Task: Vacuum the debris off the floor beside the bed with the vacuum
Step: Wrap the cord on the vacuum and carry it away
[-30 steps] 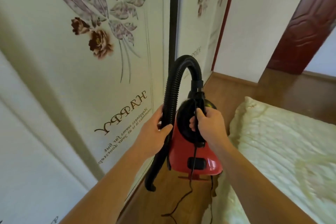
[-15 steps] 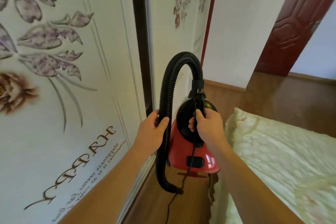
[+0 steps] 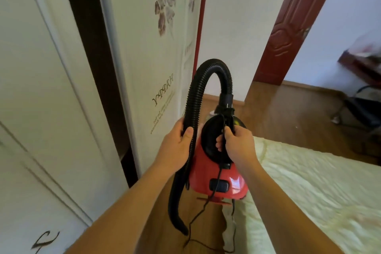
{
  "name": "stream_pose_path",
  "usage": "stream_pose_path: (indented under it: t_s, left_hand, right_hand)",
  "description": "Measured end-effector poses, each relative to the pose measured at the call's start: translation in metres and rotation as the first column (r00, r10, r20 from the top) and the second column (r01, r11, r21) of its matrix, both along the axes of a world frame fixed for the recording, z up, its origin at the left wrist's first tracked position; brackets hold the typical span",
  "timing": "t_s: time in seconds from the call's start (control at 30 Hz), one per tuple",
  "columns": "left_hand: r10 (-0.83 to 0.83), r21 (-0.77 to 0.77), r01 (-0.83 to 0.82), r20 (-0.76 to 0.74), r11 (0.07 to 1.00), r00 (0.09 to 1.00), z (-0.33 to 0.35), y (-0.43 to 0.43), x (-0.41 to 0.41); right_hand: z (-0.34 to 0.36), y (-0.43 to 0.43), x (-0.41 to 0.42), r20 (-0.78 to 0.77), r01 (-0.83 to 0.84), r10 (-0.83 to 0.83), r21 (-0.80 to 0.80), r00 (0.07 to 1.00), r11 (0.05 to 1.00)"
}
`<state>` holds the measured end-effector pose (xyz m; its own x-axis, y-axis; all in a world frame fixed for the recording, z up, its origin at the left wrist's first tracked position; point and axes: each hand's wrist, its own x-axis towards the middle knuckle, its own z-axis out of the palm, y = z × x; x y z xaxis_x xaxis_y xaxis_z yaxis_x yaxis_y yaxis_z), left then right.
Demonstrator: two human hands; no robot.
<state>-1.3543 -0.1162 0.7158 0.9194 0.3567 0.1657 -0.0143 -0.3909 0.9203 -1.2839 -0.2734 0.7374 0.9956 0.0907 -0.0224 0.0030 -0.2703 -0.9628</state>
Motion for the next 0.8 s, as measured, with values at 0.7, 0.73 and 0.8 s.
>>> stream_pose_path:
  t_s: [0.7,0.73,0.8]
  left_hand:
    - [0.030,0.081,-0.025,-0.061,0.996,0.998,-0.002,0.020,0.336]
    - [0.057,0.092,-0.052,-0.052,0.994,0.997,0.000,0.020,0.352]
    - [0.097,0.099,-0.093,-0.041,0.991,0.994,0.007,0.022,0.382]
  right_hand:
    - [-0.014,0.017,0.333,-0.067,-0.073,0.074,0.021,0.995,0.997]
    - [-0.011,0.017,0.350,-0.063,-0.085,0.086,0.017,0.994,0.996]
    - [-0.006,0.018,0.381,-0.054,-0.101,0.102,0.012,0.993,0.995]
